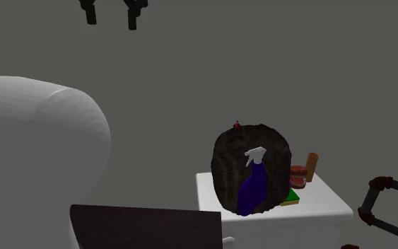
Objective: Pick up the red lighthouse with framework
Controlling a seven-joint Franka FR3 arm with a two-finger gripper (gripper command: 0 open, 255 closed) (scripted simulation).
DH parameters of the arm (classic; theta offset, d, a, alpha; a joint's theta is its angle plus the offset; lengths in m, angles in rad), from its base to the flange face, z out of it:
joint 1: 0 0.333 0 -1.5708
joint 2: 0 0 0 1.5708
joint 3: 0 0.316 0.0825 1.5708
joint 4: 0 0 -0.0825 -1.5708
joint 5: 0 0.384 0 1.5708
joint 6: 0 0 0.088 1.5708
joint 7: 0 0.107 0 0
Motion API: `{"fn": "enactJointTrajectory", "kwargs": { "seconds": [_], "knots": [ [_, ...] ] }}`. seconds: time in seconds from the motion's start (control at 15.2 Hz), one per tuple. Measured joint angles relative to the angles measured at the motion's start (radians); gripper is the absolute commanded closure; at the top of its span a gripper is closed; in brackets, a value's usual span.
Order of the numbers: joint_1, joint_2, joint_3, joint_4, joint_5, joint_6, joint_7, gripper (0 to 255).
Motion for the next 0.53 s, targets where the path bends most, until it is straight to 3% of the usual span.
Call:
{"fn": "enactJointTrajectory", "kwargs": {
  "seconds": [0.2, 0.53],
  "knots": [
    [-0.004, -0.004, -0.027, -0.030, -0.015, 0.028, -0.041, 0],
    [-0.018, 0.009, -0.136, -0.116, -0.071, 0.139, -0.204, 0]
  ]
}}
